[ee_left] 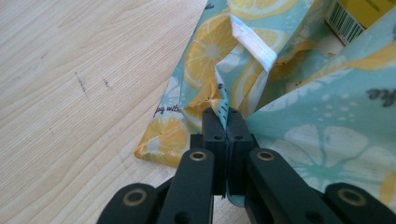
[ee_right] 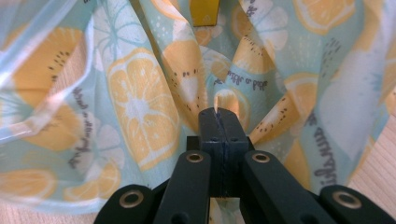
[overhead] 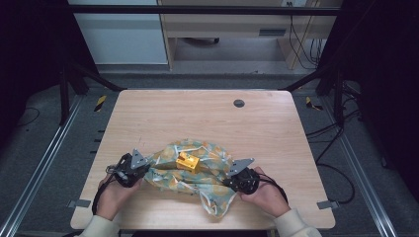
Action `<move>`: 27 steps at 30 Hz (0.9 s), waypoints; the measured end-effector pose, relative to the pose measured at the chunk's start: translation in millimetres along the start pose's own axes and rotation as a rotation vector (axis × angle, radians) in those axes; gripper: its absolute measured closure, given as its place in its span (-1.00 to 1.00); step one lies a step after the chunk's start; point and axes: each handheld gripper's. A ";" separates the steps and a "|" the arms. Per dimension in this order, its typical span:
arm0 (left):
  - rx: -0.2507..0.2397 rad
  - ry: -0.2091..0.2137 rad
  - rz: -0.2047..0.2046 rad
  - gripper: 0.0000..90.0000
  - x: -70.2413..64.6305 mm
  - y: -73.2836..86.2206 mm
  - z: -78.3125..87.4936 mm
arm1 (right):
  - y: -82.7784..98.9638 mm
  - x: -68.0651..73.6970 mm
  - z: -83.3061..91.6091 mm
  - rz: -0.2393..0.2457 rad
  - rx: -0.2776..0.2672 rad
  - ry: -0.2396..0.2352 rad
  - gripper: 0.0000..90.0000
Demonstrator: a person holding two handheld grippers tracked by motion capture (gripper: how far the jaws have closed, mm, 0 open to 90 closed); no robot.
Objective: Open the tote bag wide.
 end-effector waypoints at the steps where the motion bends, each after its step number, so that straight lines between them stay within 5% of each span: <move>1: 0.000 0.000 0.000 1.00 0.0 0.0 0.0 | 0.0 0.0 0.0 0.000 0.000 0.000 1.00; 27: 0.009 0.026 -0.008 0.99 -7.3 6.2 9.7 | 6.0 -3.5 5.3 -0.017 -0.019 0.051 1.00</move>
Point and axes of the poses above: each handheld gripper's, and its own axes: z roughly backward along the jaws, y roughly out of its underside, x roughly to its left, and after that the axes turned 9 degrees about z, right-handed
